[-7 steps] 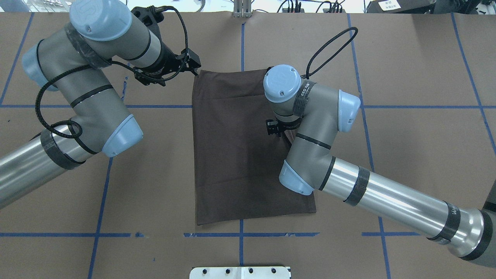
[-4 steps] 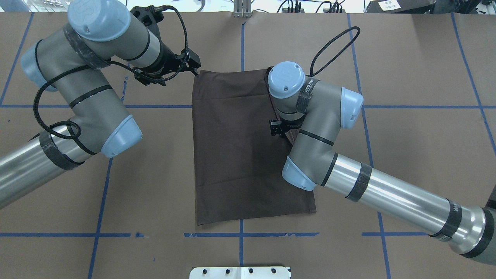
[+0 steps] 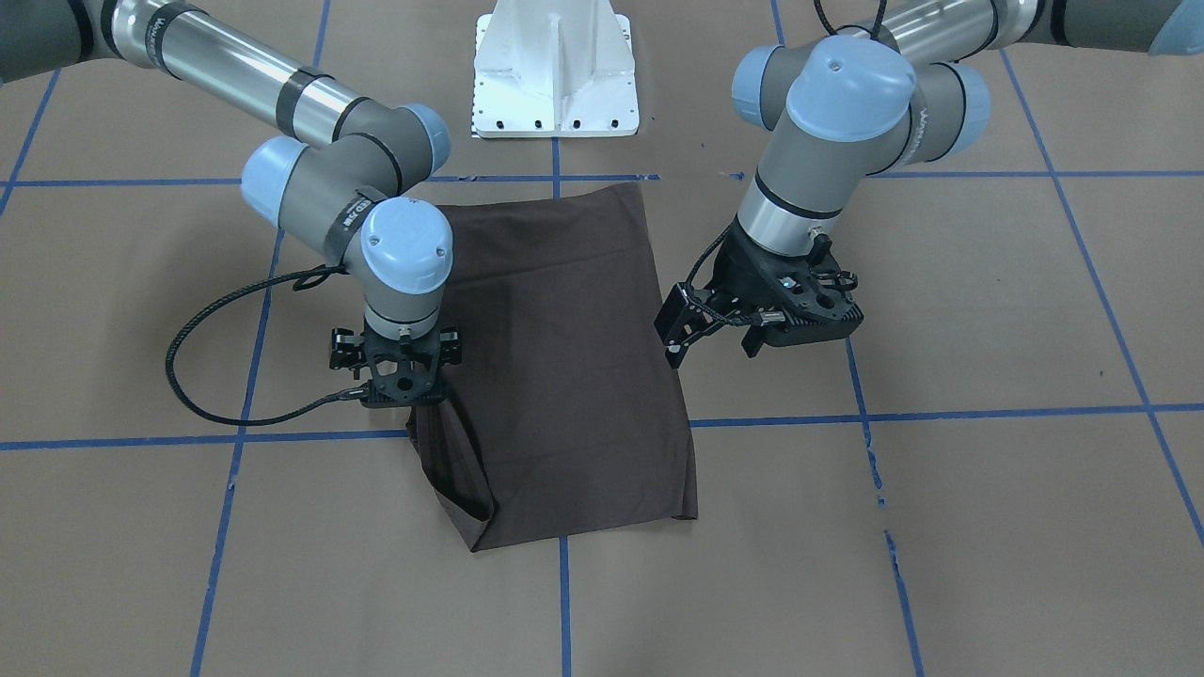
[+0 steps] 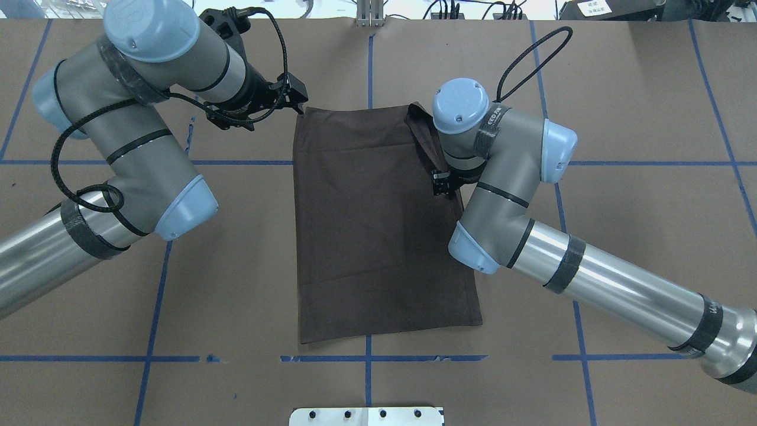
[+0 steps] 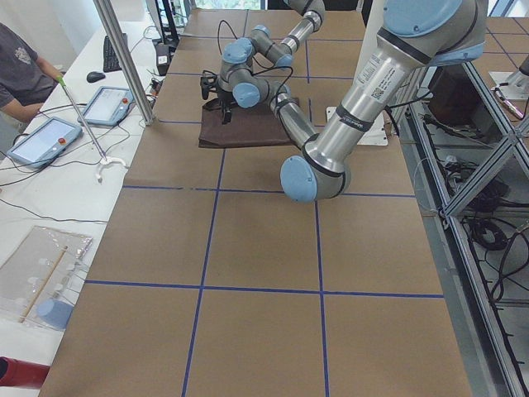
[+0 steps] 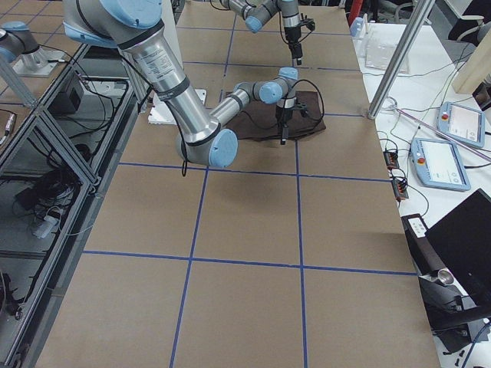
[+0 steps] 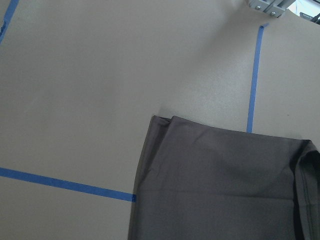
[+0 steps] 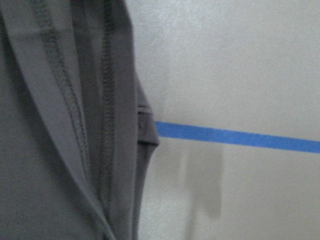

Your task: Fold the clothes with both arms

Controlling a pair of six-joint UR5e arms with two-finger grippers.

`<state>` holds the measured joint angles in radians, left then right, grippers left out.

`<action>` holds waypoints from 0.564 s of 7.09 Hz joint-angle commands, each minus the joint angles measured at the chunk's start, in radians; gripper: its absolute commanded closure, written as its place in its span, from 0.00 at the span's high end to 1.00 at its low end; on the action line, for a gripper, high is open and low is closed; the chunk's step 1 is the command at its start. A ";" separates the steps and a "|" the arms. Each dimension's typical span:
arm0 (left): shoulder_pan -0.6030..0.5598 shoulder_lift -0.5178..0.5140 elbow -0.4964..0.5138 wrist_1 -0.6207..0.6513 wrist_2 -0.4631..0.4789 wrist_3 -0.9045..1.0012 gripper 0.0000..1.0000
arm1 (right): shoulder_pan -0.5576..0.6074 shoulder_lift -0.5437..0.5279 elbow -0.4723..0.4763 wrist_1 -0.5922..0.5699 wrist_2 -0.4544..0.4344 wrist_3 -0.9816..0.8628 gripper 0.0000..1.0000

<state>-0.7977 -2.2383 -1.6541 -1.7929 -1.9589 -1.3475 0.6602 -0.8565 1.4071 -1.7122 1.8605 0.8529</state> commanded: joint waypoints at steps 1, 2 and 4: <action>0.000 -0.004 -0.004 0.001 0.000 -0.004 1.00 | 0.053 -0.029 0.006 0.008 0.003 -0.061 1.00; 0.000 -0.001 -0.013 0.003 0.000 -0.004 1.00 | 0.080 -0.017 0.009 0.014 0.041 -0.063 1.00; 0.003 0.005 -0.042 0.001 -0.002 -0.024 1.00 | 0.099 0.022 0.010 0.116 0.104 -0.043 1.00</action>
<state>-0.7970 -2.2378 -1.6770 -1.7907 -1.9593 -1.3561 0.7482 -0.8498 1.4157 -1.6600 1.9245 0.8001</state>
